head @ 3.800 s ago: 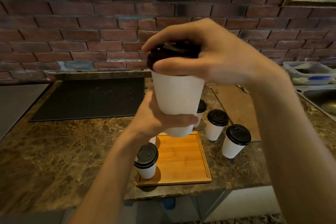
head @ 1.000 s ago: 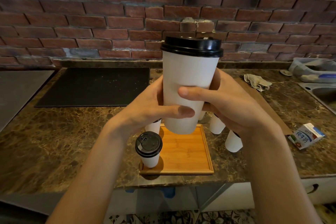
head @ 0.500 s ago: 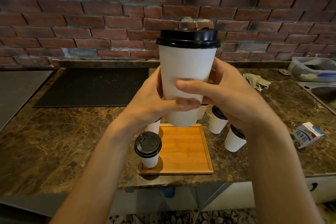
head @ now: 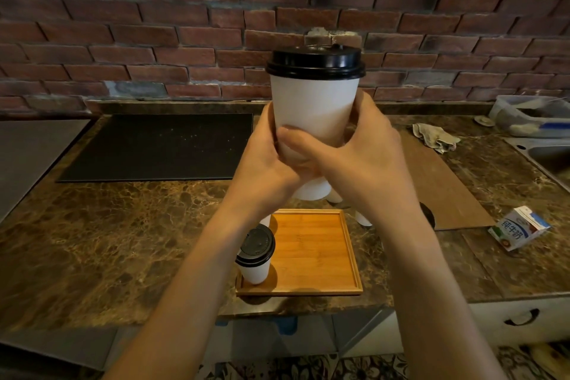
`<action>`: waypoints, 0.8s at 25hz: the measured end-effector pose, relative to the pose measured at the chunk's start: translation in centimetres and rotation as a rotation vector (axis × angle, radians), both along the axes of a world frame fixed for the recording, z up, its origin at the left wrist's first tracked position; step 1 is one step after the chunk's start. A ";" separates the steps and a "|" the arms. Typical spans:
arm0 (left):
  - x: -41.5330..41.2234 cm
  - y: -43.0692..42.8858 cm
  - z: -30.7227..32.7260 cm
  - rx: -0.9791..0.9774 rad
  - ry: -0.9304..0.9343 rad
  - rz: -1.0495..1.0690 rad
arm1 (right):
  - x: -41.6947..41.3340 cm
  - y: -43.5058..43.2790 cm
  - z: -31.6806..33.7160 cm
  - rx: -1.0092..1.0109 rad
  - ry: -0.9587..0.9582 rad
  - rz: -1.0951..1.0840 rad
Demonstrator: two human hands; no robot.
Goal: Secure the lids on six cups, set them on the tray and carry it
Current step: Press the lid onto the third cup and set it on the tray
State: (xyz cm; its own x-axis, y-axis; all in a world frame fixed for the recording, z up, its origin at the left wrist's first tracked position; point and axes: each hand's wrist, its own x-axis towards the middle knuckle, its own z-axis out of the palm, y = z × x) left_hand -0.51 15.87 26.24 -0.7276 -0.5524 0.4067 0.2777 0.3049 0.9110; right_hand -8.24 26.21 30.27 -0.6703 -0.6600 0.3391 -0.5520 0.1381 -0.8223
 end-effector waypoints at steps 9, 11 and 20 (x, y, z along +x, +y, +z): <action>0.9 -1.4 0.6 -0.040 -0.082 -0.059 | -1.0 0.8 1.0 -0.064 -0.057 0.128; 1.1 -1.6 0.9 -0.044 -0.096 -0.118 | -1.2 1.1 1.2 -0.073 -0.109 0.187; 2.4 -1.4 1.1 0.032 -0.098 -0.356 | -3.2 2.3 0.9 -0.012 -0.270 0.469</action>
